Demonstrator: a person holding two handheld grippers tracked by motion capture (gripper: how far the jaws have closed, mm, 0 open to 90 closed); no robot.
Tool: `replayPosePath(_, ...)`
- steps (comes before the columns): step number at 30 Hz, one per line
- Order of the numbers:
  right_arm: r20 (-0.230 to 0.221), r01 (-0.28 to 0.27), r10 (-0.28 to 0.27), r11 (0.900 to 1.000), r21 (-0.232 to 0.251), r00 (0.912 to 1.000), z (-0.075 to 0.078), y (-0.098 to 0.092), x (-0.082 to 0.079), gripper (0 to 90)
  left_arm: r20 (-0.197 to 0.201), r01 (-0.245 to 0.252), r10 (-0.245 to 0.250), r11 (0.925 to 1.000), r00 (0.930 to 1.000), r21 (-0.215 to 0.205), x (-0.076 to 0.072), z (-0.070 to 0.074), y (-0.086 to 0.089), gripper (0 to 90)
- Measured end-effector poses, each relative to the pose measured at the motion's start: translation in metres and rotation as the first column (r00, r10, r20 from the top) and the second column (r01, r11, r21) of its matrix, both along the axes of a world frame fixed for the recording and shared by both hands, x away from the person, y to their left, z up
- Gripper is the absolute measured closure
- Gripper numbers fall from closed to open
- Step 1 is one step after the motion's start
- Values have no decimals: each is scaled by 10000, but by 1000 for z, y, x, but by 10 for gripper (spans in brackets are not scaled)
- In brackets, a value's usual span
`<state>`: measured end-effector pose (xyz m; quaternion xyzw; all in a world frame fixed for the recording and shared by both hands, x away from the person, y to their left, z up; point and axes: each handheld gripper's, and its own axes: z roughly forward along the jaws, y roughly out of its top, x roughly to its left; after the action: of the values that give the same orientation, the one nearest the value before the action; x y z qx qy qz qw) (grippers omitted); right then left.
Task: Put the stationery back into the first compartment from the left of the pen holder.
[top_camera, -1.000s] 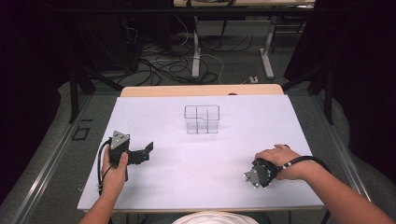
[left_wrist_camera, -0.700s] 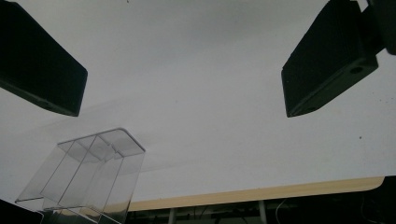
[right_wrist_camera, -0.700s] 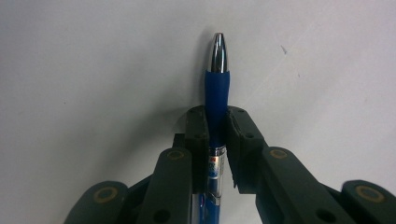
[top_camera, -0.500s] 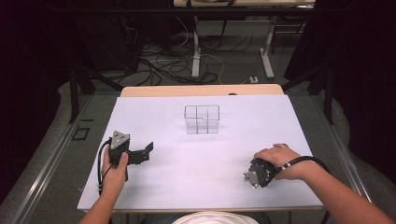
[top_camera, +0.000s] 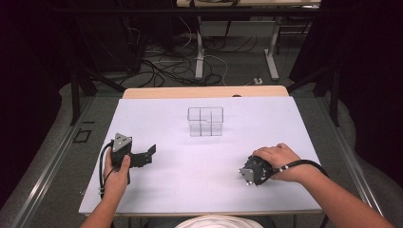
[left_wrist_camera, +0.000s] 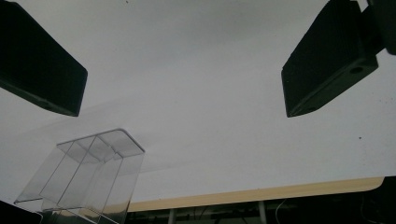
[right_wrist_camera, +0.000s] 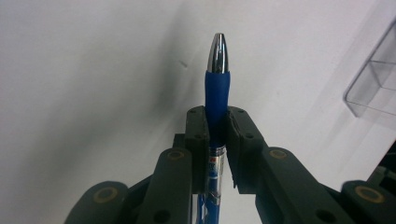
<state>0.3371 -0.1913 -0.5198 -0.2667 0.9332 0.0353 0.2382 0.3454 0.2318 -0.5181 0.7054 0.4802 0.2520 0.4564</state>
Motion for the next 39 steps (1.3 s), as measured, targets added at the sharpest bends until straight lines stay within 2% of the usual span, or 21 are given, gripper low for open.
replayPosePath(7,461,744,-792,9925,972,9958,-1,10,5,796,-9,13,-13,10000,10000,-14,0,0,0,0)
replayPosePath(10,746,1247,-1348,9840,1272,9881,1,13,10,796,-4,11,-11,10000,10000,-9,0,0,0,0)
replayPosePath(15,942,1813,-2043,9610,2090,9744,8,18,20,796,-6,18,-18,10000,10000,-22,0,0,0,0)
replayPosePath(16,860,2007,-2273,9487,2445,9700,9,20,22,796,-7,20,-20,10000,10000,-19,0,0,0,0)
replayPosePath(17,896,1992,-2281,9464,2542,9695,10,21,24,796,-4,20,-20,10000,10000,-24,0,0,0,0)
replayPosePath(19,875,2267,-2646,9243,3070,9604,12,25,28,796,-6,29,-29,10000,10000,-20,0,0,0,0)
replayPosePath(20,810,2279,-2640,9241,3068,9611,13,26,31,796,-6,29,-29,10000,10000,-27,0,0,0,0)
replayPosePath(21,733,2515,-2902,9100,3296,9542,15,28,32,796,-6,30,-30,10000,10000,-28,0,0,0,0)
replayPosePath(23,675,2714,-3154,8919,3619,9466,19,32,37,796,3,29,-29,10000,10000,-20,0,0,0,0)
replayPosePath(24,533,2842,-3292,8765,3885,9427,19,34,38,796,2,35,-35,10000,10000,-22,0,0,0,0)
replayPosePath(25,585,2880,-3383,8691,4021,9392,23,36,41,796,-2,35,-35,10000,10000,-20,0,0,0,0)
replayPosePath(26,422,3082,-3584,8518,4236,9326,25,38,42,796,-7,41,-41,10000,10000,-2,0,0,0,0)
replayPosePath(27,350,3078,-3586,8437,4398,9328,28,40,45,796,-6,40,-40,10000,10000,-20,0,0,0,0)
replayPosePath(29,157,3470,-3954,8238,4483,9184,35,43,49,796,-4,45,-45,10000,10000,-15,0,0,0,0)
replayPosePath(30,91,3380,-3889,8117,4763,9212,35,45,51,796,-1,46,-46,10000,10000,-14,0,0,0,0)
replayPosePath(31,-38,3675,-4159,7993,4754,9094,39,46,53,796,0,54,-54,10000,10000,-11,0,0,1,0)
replayPosePath(32,-124,3720,-4227,7830,4986,9062,39,47,55,796,-4,56,-56,10000,10000,5,0,0,1,0)
replayPosePath(34,-325,4009,-4515,7542,5201,8917,44,51,60,796,0,54,-54,10000,10000,2,0,0,1,0)
replayPosePath(37,-452,4177,-4720,7269,5451,8804,51,54,67,796,-15,44,-44,10000,10000,-3,1,0,2,0)
replayPosePath(38,-576,4325,-4860,7102,5555,8721,54,55,69,796,-26,46,-46,10000,10000,8,1,-1,2,0)
replayPosePath(39,-606,4361,-4906,7034,5613,8693,57,56,71,796,-31,56,-56,10000,10000,15,1,-1,1,0)
